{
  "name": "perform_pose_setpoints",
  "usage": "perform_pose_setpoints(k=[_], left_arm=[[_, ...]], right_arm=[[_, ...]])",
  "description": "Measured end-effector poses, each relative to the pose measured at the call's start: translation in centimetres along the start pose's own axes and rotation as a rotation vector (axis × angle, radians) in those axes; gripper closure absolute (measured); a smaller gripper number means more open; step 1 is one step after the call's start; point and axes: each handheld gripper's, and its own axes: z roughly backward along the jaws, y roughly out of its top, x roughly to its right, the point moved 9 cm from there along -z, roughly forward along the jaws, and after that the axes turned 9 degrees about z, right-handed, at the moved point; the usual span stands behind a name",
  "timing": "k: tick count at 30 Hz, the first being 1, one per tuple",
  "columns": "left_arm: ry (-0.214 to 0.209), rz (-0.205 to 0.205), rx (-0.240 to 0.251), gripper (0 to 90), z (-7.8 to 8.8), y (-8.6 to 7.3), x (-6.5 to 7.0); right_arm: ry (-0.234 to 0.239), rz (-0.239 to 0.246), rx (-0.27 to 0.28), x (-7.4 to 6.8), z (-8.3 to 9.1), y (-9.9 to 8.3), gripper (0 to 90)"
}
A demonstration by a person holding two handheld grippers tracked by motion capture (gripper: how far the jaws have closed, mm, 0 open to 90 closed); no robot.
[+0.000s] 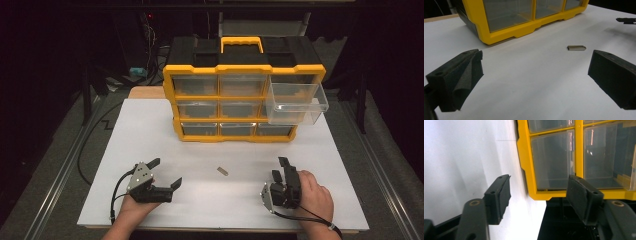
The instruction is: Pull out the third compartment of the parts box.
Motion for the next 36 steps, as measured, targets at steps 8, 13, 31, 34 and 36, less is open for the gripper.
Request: perform_pose_setpoints(k=[8,13,31,34,36], left_arm=[[0.003,-0.011,0.003,0.7,0.13,0.05,0.07],[0.007,-0.005,0.0,0.7,-0.1,0.02,-0.05],[0.014,0.015,-0.009,0.3,-0.14,-0.06,-0.16],[0.015,0.015,-0.008,0.3,-0.13,-0.08,-0.16],[0.01,0.015,-0.015,0.3,-0.14,-0.14,-0.07]], right_arm=[[-0.003,0.002,0.009,0.3,0.3,0.24,26.1],[0.017,-0.002,0.002,0.09,0.14,0.13,18.2],[0.01,-0.091,0.053,0.43,0.17,0.48,0.0],[0.055,-0.174,0.063,0.17,0.02,0.4,0.0],[0.078,-0.22,0.071,0.04,-0.02,0.41,0.0]])
